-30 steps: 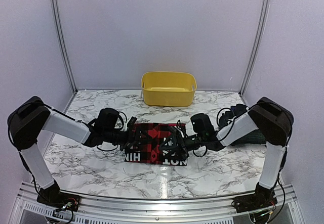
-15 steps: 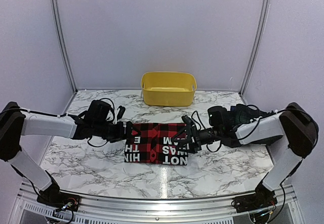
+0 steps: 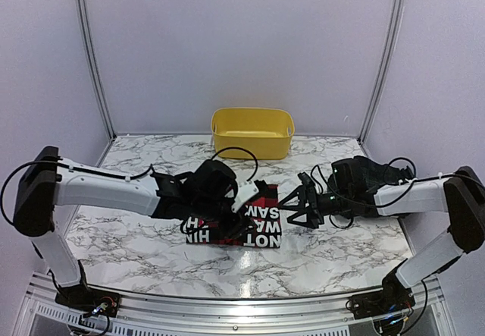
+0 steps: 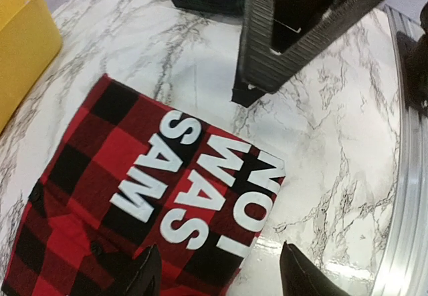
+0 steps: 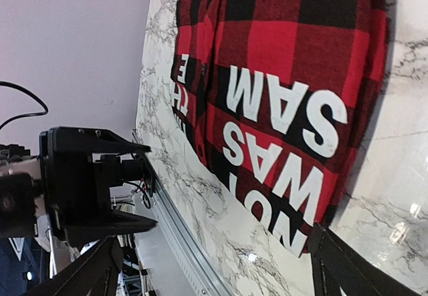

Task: Fold and stack the mixed laundry pile
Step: Pick up the square-folded shirt from the center of the board, then pass from the left arm to the right

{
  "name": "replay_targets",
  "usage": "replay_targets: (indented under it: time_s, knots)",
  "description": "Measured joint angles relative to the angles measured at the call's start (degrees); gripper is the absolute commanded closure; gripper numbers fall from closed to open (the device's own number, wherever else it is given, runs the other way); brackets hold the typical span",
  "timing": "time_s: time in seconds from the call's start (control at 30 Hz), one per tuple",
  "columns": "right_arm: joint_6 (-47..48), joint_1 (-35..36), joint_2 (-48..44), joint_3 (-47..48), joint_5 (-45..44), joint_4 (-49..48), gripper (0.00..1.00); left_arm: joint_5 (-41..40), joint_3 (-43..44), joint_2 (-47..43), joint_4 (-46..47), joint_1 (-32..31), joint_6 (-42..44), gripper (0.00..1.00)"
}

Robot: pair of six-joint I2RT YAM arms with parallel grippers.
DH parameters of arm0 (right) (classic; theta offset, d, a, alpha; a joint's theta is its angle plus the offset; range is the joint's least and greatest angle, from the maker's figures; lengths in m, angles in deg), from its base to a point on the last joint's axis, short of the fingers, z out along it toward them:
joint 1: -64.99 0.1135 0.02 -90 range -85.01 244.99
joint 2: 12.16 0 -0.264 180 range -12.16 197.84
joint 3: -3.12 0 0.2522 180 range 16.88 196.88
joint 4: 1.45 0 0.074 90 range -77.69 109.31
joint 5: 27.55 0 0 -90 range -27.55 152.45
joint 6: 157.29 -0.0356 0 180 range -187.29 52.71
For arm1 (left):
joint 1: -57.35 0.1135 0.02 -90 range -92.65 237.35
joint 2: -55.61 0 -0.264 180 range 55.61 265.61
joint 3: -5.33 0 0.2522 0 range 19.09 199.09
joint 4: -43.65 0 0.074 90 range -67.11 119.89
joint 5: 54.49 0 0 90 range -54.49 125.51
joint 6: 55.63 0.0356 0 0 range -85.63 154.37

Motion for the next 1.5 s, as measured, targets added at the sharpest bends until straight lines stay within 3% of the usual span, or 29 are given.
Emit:
replay_targets:
  time_s: [0.17,0.47,0.53,0.67,0.77,0.97,1.2,1.33,1.5]
  knots:
    - [-0.55,-1.38,-0.83,-2.95,-0.39,0.39,0.07,-1.44,6.14,9.90,-1.11,-3.10,8.00,0.44]
    - [-2.16,-1.60,-1.90,-6.36,-0.79,-0.13,0.07,-3.72,12.85,19.47,-2.25,-6.05,15.45,0.51]
    - [-2.29,-1.70,-1.90,-7.15,-1.62,-0.09,0.07,-3.96,13.22,20.85,-2.05,-6.58,15.98,0.58]
    - [-3.58,-1.92,-1.81,-9.16,-2.80,-0.15,0.07,-5.01,14.43,23.12,-2.03,-6.82,17.05,0.86]
    - [-4.70,-2.01,-1.64,-9.55,-3.37,-0.50,0.07,-5.31,15.23,23.78,-2.14,-6.82,17.20,1.00]
    - [-6.95,-0.76,2.60,-9.22,-3.30,-5.86,0.05,-3.02,12.90,21.38,1.62,-6.75,14.32,1.00]
    - [-14.75,2.58,11.30,-7.65,-2.43,-19.23,0.06,-0.61,10.80,16.85,5.86,-5.79,10.84,1.00]
    - [-19.43,3.91,16.96,-4.76,-2.67,-25.79,0.14,0.22,10.14,15.85,7.10,-5.46,10.23,1.00]
    - [-23.63,4.39,22.73,-1.05,-3.82,-30.38,0.31,0.83,8.15,15.12,8.44,-5.46,10.19,1.00]
